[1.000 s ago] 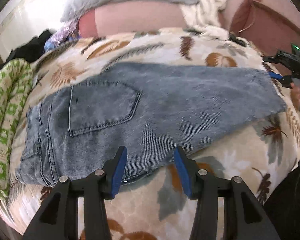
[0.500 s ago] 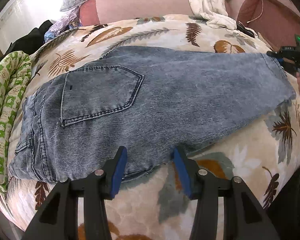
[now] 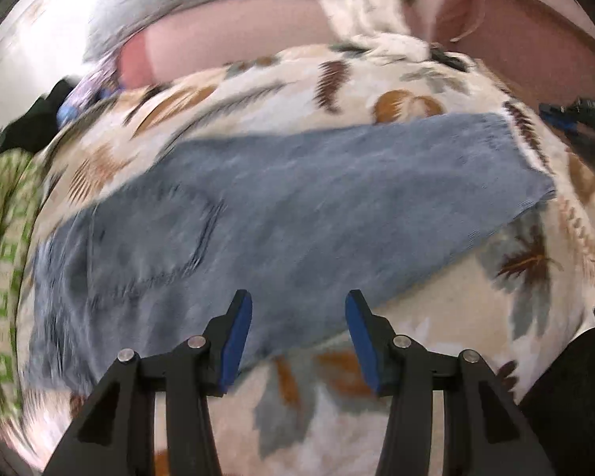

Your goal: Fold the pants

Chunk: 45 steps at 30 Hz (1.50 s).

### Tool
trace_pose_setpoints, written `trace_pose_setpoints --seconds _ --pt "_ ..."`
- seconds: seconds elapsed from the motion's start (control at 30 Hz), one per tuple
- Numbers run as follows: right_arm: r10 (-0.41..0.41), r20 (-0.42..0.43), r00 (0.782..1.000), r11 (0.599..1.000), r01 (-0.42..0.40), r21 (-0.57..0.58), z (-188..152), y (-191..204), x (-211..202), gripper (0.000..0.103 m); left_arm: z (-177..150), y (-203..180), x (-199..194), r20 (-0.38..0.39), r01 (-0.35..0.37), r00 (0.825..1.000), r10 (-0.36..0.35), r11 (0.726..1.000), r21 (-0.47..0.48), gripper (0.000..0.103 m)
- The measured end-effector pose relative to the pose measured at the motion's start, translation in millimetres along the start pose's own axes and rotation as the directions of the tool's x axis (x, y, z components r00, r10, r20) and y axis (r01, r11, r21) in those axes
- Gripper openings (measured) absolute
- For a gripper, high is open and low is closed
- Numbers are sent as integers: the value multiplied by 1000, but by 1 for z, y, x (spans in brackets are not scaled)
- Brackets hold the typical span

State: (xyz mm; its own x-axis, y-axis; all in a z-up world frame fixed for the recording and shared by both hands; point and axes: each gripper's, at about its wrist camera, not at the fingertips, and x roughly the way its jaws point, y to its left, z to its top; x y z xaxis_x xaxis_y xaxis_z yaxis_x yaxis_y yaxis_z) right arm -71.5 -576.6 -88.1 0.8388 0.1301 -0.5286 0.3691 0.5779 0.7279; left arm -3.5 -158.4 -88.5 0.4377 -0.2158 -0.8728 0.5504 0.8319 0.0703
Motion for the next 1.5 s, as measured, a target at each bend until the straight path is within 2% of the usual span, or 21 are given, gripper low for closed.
trace_pose_setpoints --seconds 0.1,0.13,0.17,0.2,0.3,0.37,0.43,0.5,0.53,0.67,0.9,0.97,1.13,1.23,1.33,1.5 --pt "50 6 999 996 -50 68 -32 -8 -25 18 27 -14 -1 12 48 999 -49 996 73 50" --pt "62 2 998 993 -62 105 -49 -13 -33 35 39 -19 0 15 57 998 -59 993 105 53" --pt "63 -1 998 990 -62 125 -59 -15 -35 53 47 -24 1 18 59 998 -62 990 129 60" --pt "71 -7 997 987 -70 146 -74 -16 -38 58 59 -29 2 25 60 998 -65 985 160 64" --pt "133 -42 990 976 -123 179 -100 -13 -36 59 94 -44 10 16 80 996 -86 970 228 66" --pt "139 -57 989 970 -124 210 -112 -12 -29 59 118 -53 18 -5 102 995 -105 960 259 66" --pt "132 -78 988 964 -110 240 -117 -12 -19 59 137 -61 25 -19 114 993 -113 953 279 66" --pt "164 -89 982 948 -132 290 -119 -16 -9 63 153 -72 36 -51 127 992 -116 943 306 66" --pt "180 -84 980 931 -142 337 -121 -20 -5 66 156 -74 41 -63 128 992 -113 942 311 66" --pt "199 -73 977 900 -153 408 -123 -28 4 67 175 -93 61 -99 144 988 -117 929 342 66" --pt "219 -82 972 840 -145 524 -127 -46 23 67 194 -132 98 -157 180 980 -124 885 429 66" --pt "207 -73 976 841 -139 523 -127 -47 22 67 197 -141 108 -171 193 977 -128 875 443 66" --pt "185 -58 981 841 -128 525 -123 -49 23 67 202 -159 129 -204 270 959 -195 846 460 66" --pt "183 -44 982 837 -133 530 -122 -51 24 67 203 -170 139 -216 286 955 -204 829 480 66" --pt "178 -32 984 834 -133 536 -122 -53 25 67 203 -178 146 -240 326 942 -235 812 485 66" --pt "164 -22 986 843 -129 523 -119 -52 29 67 201 -187 155 -264 354 932 -249 782 513 66"
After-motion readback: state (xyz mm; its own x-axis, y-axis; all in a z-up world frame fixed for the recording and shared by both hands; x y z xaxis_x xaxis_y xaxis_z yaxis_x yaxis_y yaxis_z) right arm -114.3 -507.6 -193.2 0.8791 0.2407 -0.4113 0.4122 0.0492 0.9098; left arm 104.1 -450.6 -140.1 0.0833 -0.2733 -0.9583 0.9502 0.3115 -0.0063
